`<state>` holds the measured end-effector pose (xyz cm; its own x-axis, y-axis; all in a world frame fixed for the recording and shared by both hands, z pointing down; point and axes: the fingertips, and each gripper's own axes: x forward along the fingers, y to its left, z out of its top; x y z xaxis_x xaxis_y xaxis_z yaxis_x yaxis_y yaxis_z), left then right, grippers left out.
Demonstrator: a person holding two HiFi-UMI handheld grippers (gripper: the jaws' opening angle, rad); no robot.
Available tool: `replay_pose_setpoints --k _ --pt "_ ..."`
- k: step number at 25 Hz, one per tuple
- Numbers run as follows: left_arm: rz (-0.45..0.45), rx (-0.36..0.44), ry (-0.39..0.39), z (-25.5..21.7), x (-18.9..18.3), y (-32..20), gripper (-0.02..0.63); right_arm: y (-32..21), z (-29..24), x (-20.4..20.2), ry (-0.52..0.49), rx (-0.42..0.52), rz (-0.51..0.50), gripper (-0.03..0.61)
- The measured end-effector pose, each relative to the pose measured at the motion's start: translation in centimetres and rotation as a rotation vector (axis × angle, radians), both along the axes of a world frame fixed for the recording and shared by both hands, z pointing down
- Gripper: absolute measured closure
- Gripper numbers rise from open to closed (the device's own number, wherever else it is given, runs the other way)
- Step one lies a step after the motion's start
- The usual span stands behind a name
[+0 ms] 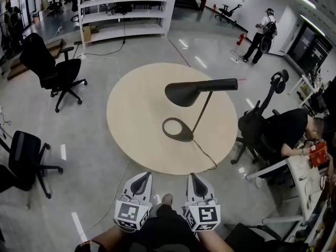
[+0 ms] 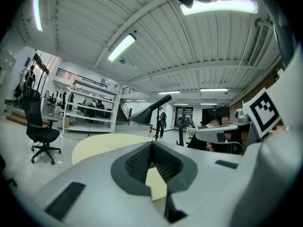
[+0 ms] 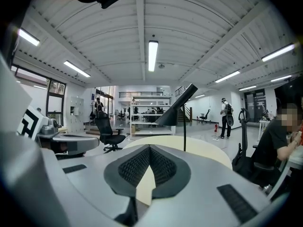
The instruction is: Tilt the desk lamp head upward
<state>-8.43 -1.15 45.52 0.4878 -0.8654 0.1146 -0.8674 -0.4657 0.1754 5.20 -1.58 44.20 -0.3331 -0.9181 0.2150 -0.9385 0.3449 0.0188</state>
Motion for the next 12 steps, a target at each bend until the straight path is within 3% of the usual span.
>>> replay_pose_setpoints --k 12 --pt "-0.052 0.015 -0.034 -3.1 6.7 -12.6 0.566 -12.3 -1.9 5.2 -0.029 0.038 -0.122 0.569"
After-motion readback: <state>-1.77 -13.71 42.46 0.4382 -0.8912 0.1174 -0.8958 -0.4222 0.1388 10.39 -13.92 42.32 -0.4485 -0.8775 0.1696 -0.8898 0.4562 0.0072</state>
